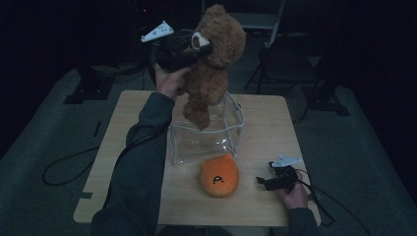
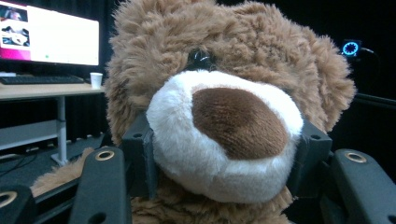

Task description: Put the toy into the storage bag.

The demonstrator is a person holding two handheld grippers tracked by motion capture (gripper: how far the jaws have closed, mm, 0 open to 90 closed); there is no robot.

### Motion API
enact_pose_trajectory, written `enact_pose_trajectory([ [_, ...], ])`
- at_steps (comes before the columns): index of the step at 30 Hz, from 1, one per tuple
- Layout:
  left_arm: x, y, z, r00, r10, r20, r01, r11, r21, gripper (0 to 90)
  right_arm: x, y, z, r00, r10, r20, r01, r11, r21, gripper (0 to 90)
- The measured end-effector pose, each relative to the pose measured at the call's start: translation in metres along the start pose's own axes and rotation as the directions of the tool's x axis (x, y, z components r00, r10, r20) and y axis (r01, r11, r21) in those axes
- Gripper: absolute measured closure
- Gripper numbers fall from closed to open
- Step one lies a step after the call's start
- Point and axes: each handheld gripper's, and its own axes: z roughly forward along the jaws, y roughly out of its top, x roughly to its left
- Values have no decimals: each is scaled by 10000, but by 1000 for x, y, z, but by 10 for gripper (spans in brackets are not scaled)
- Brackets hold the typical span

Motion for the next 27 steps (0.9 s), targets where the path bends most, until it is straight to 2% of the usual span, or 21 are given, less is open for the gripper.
enact_pose_trajectory([
  [18,-5,-5,11,9987,-13,512,4,9998,184,406,0,0,0,10000,-1,1,1,10000,-1,119],
  [27,-7,-8,14,9981,51,621,-72,9994,338,406,0,0,0,10000,2,4,-2,10000,-1,118],
])
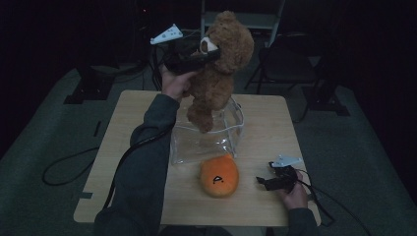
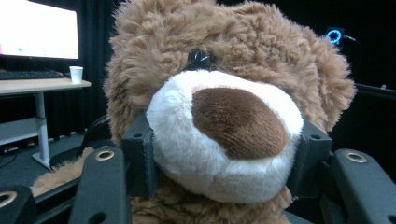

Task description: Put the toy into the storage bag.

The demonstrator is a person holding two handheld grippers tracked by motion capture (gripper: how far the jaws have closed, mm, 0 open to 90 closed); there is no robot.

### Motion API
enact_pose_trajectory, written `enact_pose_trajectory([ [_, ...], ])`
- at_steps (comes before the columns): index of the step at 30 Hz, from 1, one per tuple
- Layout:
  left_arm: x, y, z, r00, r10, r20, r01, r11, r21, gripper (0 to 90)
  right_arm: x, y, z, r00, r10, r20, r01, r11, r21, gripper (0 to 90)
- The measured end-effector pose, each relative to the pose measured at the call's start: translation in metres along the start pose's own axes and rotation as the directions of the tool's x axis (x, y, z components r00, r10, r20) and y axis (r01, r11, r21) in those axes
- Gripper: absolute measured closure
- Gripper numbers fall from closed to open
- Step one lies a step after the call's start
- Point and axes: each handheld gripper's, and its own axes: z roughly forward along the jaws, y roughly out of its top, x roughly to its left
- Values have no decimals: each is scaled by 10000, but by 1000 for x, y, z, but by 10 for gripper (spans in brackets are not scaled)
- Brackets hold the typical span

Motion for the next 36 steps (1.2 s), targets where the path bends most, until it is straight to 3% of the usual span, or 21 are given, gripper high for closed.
enact_pose_trajectory([
  [18,1,-15,8,9995,-218,239,212,9994,258,405,0,0,0,10000,-7,1,7,10000,-4,118],
  [36,6,-28,10,9990,-389,201,378,9979,519,405,0,0,0,10000,-7,2,7,10000,-4,118],
])
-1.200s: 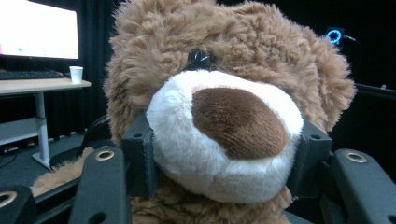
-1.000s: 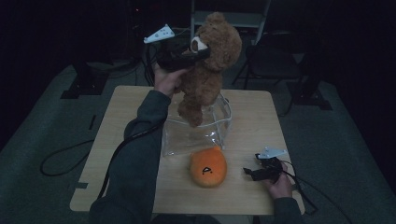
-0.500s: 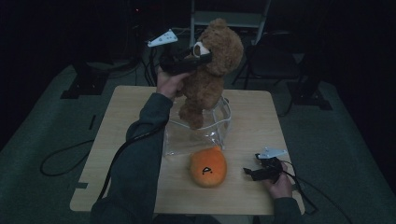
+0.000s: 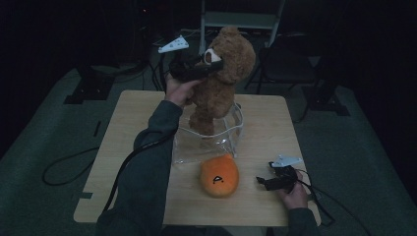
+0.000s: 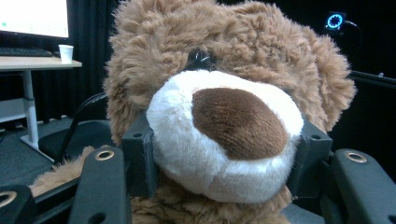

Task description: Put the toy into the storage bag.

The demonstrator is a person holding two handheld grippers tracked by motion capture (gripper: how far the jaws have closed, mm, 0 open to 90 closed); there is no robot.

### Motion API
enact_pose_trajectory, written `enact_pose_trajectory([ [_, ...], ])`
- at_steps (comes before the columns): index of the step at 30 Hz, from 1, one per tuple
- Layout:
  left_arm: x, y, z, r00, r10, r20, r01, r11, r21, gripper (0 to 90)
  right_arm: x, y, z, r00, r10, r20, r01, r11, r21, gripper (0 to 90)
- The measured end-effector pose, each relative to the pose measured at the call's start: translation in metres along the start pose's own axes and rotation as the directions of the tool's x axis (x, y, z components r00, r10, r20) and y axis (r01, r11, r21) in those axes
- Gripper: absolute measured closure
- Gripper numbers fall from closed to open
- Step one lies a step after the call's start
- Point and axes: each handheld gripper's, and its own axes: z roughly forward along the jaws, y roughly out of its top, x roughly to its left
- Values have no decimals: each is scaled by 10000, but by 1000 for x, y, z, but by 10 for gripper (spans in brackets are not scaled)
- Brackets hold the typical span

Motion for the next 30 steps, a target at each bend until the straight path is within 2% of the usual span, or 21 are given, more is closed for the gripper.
enact_pose_trajectory([
  [12,1,-3,2,9999,-78,103,77,9999,68,404,0,0,0,10000,-1,0,1,10000,0,118],
  [30,-1,-10,16,9996,-157,245,149,9994,306,404,0,0,0,10000,-1,0,1,10000,-1,119],
])
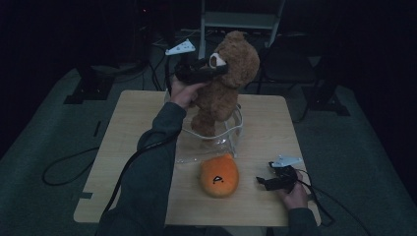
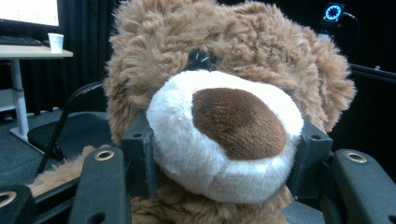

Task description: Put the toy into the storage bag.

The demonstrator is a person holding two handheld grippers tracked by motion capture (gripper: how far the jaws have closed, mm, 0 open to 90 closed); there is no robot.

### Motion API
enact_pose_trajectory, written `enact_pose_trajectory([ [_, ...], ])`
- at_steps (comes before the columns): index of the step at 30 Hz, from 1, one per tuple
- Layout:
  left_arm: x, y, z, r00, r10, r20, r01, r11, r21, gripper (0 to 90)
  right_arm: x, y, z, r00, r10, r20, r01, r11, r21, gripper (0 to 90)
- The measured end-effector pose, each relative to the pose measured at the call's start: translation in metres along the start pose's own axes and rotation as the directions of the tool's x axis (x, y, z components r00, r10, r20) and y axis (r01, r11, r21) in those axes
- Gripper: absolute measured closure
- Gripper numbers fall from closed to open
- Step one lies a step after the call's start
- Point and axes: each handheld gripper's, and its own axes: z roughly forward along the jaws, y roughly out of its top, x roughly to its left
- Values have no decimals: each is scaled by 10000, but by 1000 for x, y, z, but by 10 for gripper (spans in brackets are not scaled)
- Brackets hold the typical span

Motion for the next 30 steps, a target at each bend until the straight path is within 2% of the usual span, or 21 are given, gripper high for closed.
enact_pose_trajectory([
  [30,-7,-8,28,9991,-44,415,33,9997,246,403,0,0,0,10000,1,-3,-1,10000,1,118],
])
